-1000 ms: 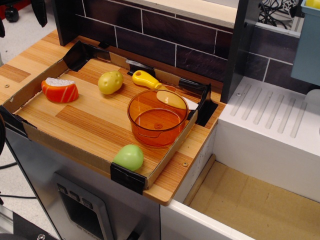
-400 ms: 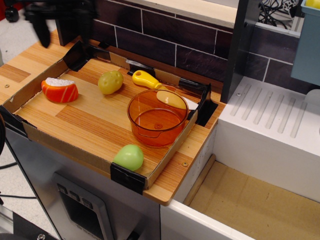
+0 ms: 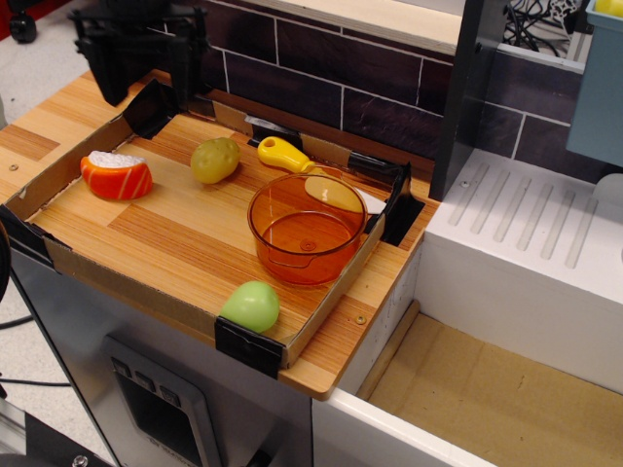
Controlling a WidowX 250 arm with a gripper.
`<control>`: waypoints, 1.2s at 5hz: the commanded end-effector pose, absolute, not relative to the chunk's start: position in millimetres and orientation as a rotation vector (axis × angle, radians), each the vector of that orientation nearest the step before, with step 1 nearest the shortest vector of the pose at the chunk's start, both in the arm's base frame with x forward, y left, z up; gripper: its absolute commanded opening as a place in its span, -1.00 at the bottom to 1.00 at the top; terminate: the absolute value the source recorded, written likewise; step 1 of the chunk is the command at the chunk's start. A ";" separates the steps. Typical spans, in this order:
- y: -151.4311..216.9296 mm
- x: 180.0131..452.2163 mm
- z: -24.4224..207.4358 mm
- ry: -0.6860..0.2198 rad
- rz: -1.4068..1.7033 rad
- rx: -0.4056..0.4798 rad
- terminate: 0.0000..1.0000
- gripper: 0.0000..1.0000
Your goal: Put potato in pot
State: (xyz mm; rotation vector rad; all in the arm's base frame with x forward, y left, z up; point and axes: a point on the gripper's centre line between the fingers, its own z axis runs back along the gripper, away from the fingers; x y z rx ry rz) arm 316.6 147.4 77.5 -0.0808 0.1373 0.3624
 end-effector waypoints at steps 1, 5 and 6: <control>140.6 345.9 76.4 0.026 0.341 -0.068 -1.00 1.00; 122.8 342.2 40.3 0.001 0.301 -0.016 -1.00 1.00; 124.3 344.9 29.8 -0.007 0.303 0.005 -1.00 1.00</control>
